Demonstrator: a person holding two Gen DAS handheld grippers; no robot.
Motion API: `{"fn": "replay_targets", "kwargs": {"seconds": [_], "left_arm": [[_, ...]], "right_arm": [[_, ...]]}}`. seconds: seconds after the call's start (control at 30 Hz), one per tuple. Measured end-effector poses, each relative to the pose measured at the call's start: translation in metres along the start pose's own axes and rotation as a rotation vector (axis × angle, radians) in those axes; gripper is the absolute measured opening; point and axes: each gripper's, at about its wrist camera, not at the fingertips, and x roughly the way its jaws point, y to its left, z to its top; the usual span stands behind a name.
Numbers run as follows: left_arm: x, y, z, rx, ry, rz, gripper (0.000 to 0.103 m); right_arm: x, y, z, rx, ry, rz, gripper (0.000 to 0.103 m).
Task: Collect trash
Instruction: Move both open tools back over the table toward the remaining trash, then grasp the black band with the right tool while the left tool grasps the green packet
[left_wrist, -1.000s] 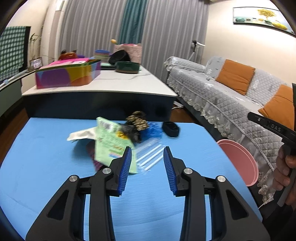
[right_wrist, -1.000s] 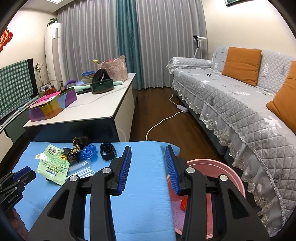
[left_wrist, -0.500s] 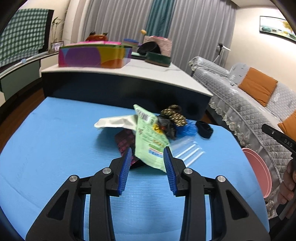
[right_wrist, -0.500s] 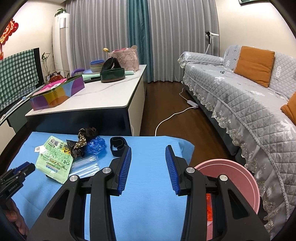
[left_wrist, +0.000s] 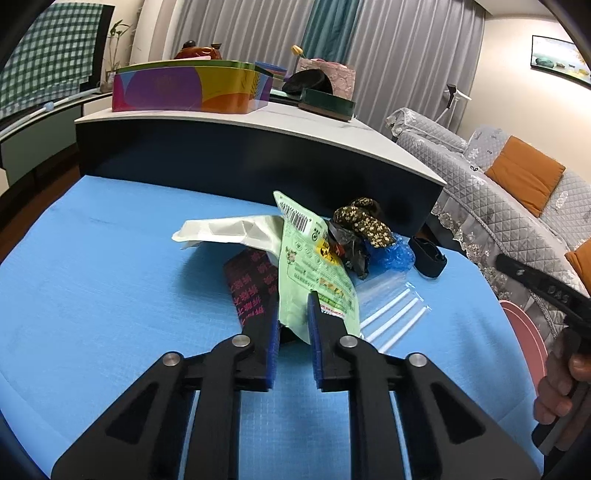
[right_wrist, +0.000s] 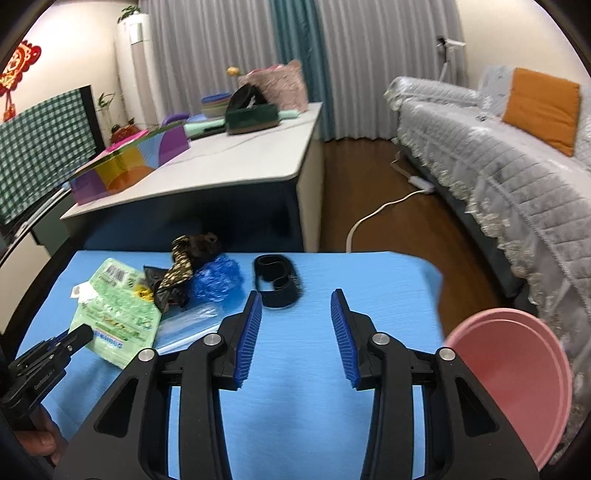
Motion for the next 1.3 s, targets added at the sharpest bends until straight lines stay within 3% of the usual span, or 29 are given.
{"fn": "replay_targets", "kwargs": {"seconds": [0.3, 0.63, 0.67, 0.73, 0.8, 0.9, 1.3], "left_arm": [[-0.008, -0.021, 0.01, 0.114, -0.08, -0.011, 0.002], [-0.004, -0.014, 0.013, 0.102, -0.077, -0.013, 0.002], [-0.004, -0.014, 0.013, 0.103, -0.076, -0.014, 0.002], [-0.005, -0.015, 0.013, 0.107, -0.076, -0.017, 0.002], [-0.005, -0.016, 0.014, 0.109, -0.074, -0.021, 0.002], [-0.006, -0.017, 0.015, 0.105, -0.066, -0.023, 0.002], [-0.038, -0.029, 0.024, 0.132, -0.102, -0.045, 0.002]], "right_arm": [[0.049, 0.011, 0.008, -0.046, 0.061, 0.008, 0.052], [0.09, 0.021, 0.013, -0.056, 0.148, 0.02, 0.053], [0.092, 0.02, 0.013, -0.057, 0.152, 0.016, 0.052], [0.094, 0.021, 0.013, -0.063, 0.165, 0.002, 0.04], [0.092, 0.02, 0.012, -0.06, 0.166, 0.007, 0.02], [0.086, 0.019, 0.012, -0.051, 0.153, 0.01, 0.012], [0.0, 0.022, 0.021, -0.082, 0.032, 0.002, 0.009]]}}
